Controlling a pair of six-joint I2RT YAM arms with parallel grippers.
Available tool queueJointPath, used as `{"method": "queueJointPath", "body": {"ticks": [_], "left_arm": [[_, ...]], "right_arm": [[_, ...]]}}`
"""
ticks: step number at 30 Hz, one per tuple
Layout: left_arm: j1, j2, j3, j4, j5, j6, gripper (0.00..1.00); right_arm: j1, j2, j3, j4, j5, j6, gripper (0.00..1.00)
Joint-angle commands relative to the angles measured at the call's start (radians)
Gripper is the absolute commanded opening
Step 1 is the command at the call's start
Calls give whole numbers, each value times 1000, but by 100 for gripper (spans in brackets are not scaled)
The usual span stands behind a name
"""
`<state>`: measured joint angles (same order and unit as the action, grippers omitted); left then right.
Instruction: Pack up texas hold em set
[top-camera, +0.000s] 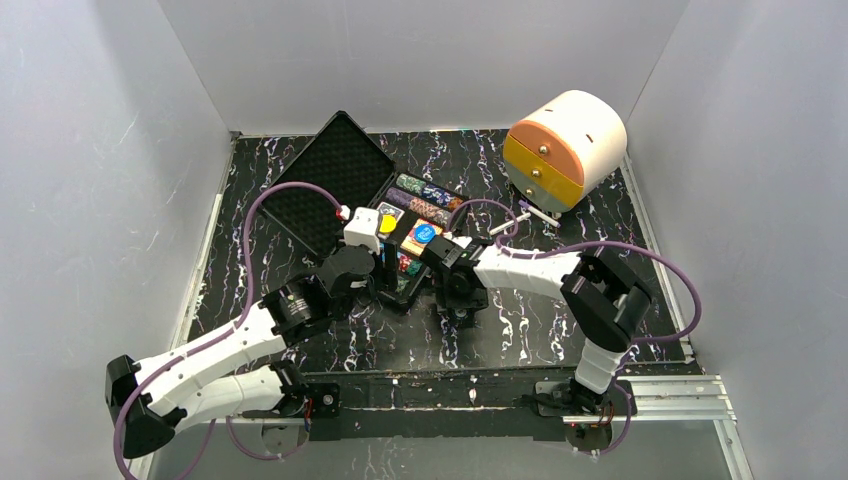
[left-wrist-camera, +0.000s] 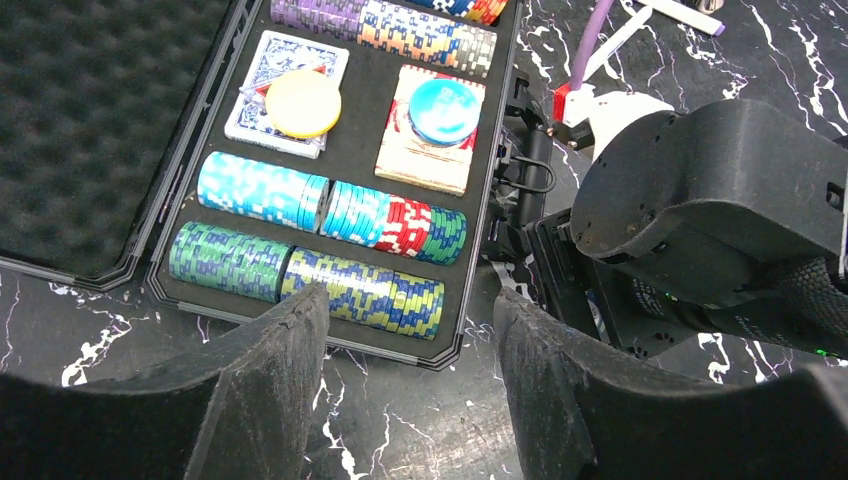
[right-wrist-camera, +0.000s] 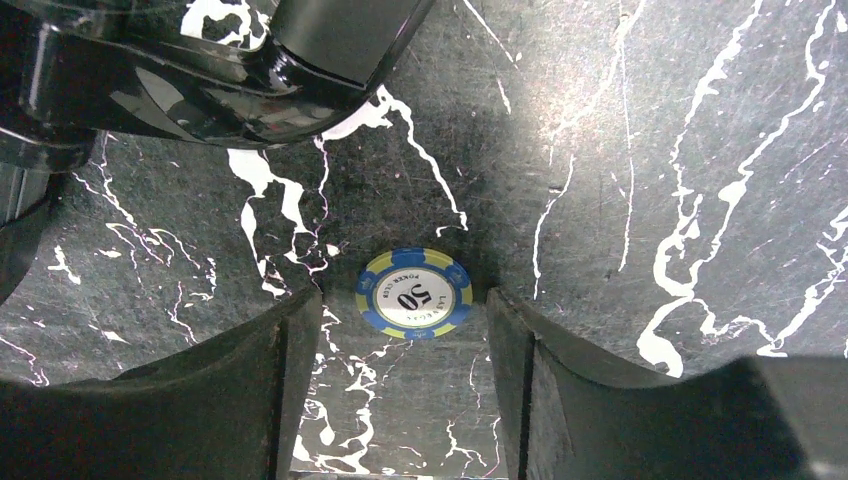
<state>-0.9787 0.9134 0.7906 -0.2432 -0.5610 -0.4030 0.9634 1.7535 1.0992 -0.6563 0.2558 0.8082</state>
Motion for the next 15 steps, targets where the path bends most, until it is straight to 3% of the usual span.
{"method": "queueJointPath", "body": {"ticks": [1,7,15], "left_arm": [[3,-6,-9,-1,-11,-33,60],[3,-27,-53,25,47,-101,61],[3,-53,-148,87,153,-189,78]], "right_arm": [[-4,52,-6,-8,49,-4,67],[-18,54,-42,35,24,-12,55],[-23,13,-43,35,38,-5,41]]}}
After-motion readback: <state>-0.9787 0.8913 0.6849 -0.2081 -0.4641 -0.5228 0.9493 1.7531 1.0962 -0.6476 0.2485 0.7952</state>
